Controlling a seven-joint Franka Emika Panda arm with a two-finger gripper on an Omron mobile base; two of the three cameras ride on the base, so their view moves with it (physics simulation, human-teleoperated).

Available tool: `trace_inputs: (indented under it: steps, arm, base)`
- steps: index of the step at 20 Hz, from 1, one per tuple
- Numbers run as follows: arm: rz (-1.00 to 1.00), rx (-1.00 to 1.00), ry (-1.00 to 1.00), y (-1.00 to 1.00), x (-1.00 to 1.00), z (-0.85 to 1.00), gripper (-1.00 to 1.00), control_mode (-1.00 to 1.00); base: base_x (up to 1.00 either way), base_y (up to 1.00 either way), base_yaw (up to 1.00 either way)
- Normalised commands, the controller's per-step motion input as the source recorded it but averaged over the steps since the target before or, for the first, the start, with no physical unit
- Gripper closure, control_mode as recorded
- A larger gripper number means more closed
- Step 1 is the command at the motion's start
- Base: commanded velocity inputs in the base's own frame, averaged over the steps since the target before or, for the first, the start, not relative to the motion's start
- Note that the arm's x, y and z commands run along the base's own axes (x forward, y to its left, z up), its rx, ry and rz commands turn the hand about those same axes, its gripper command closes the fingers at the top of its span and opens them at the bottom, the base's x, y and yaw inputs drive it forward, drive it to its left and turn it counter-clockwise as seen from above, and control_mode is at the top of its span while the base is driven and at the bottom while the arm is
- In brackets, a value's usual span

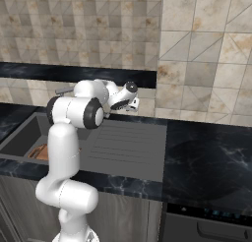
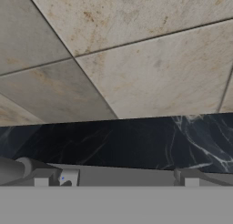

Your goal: Turn on the sink faucet with hot water and rinse the cutting board for ten seconds, then turn off the faucet. Push the cutting board to reach the water if necessary.

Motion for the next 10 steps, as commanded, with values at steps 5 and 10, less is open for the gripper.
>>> trace_inputs:
  steps: [5, 10]
  arm:
    - [0.0, 0.0, 0.0, 0.0, 0.0, 0.0, -1.0, -1.0]
    - [0.0, 0.0, 0.0, 0.0, -0.02, 0.0, -1.0, -1.0]
  base:
    - [0.0, 0.0, 0.0]
    - [0.0, 0.0, 0.0]
